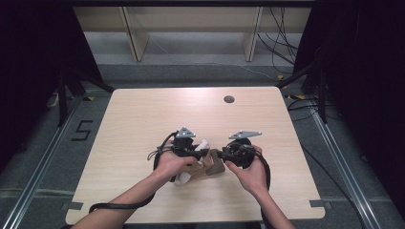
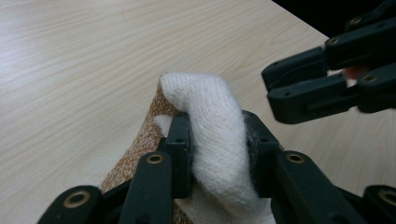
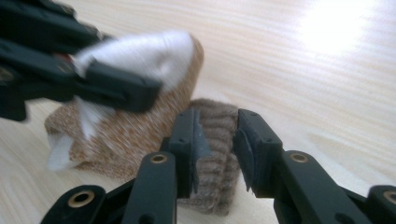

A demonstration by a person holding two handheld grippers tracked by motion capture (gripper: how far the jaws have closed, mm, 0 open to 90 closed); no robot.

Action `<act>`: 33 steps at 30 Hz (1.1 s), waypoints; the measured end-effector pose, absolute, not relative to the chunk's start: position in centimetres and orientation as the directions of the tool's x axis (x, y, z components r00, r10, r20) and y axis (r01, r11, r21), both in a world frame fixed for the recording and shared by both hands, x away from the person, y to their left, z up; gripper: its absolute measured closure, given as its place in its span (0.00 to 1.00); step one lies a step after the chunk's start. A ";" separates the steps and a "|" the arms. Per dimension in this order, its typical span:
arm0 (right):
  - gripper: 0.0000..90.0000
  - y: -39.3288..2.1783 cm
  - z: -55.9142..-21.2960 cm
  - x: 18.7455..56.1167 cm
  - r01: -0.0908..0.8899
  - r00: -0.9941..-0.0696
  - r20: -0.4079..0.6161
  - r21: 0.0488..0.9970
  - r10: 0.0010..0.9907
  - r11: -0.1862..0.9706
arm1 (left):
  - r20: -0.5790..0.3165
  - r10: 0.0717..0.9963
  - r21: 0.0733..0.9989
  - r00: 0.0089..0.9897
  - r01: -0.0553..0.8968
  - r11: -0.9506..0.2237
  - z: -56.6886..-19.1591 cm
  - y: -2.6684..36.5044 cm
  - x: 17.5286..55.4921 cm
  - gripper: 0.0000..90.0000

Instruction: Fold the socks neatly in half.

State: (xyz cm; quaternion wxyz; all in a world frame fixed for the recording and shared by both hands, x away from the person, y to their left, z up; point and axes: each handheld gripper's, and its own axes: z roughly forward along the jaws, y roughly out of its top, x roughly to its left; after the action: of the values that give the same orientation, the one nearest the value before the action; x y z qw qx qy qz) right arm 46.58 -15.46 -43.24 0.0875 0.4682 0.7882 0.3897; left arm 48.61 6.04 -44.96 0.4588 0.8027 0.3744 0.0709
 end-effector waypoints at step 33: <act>0.71 -16.3 -42.6 48.6 0.727 -0.463 0.285 0.664 0.839 0.176 | 0.058 0.547 0.792 0.835 0.294 -0.534 -45.5 6.0 45.5 0.52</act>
State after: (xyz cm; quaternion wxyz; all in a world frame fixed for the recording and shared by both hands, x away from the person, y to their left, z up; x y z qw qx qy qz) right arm 48.59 -16.28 -42.56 0.0729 0.5128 0.7633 0.3861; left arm 45.53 6.00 -45.47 0.4165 0.8627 0.2437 0.1514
